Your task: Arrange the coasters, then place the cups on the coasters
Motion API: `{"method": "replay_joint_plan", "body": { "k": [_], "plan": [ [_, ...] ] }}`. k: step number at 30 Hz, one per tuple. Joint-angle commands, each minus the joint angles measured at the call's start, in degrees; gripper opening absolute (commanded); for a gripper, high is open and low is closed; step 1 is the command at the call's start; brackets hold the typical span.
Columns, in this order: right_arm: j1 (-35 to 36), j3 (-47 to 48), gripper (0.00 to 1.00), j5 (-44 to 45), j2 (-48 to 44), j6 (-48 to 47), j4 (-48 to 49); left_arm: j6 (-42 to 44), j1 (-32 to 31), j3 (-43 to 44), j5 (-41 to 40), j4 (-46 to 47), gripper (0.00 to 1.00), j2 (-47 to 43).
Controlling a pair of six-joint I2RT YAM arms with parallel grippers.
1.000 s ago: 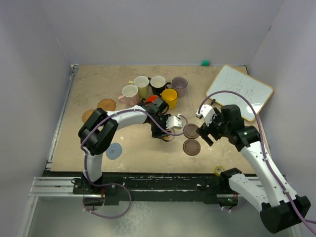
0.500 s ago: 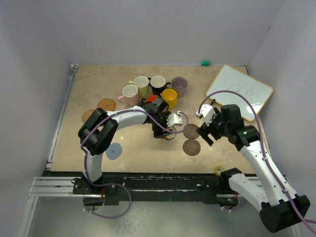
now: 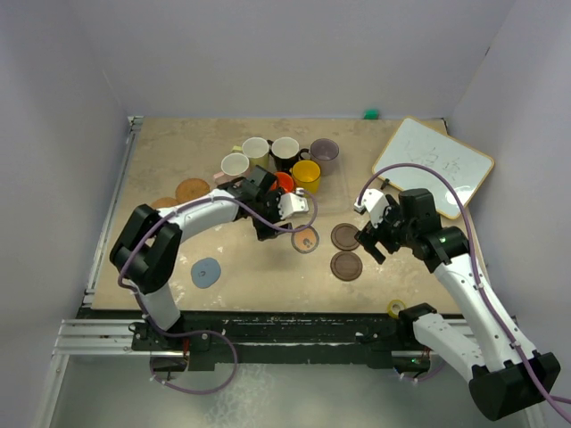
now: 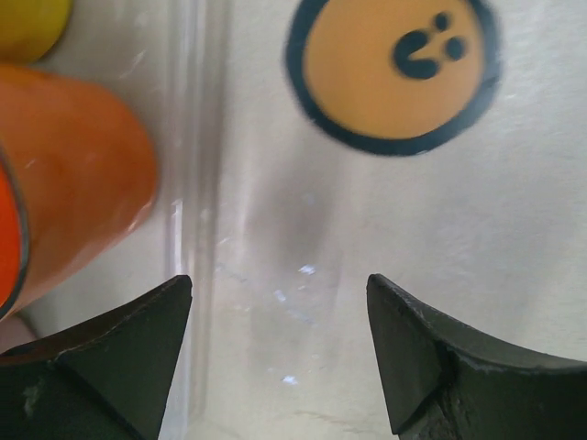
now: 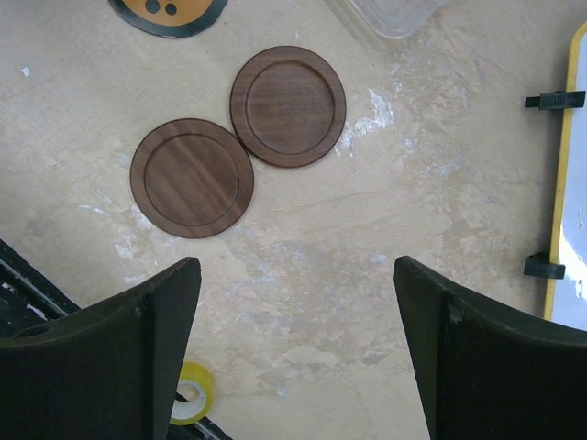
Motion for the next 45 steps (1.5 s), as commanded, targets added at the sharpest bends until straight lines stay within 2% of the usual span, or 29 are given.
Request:
{"method": "replay_joint_plan", "body": {
  "k": [1,10,19,33,37,45],
  "plan": [
    [-0.16,-0.05,0.88,-1.73,-0.31,0.23,-0.28,3.08,3.23,-0.31,-4.99,3.15,0.73,-0.73],
    [-0.16,-0.12,0.88,-2.05,-0.42,0.09,-0.51,6.99,7.00,3.73,-10.55,3.70,0.59,5.71],
    [-0.16,-0.21,0.88,-2.31,-0.51,0.03,-0.38,6.67,8.89,5.77,-14.77,6.33,0.45,8.83],
    [-0.16,-0.32,0.87,-2.64,-0.86,-0.13,-0.50,3.18,11.06,10.36,-16.89,8.75,0.36,11.64],
    [-0.18,-0.23,0.88,-2.67,-0.76,-0.14,-0.59,2.48,11.17,11.37,-14.47,7.17,0.36,11.68],
    [-0.17,-0.37,0.88,-3.07,-0.72,-0.46,-0.42,0.73,11.17,9.09,-9.04,2.62,0.54,5.44]
  ]
}}
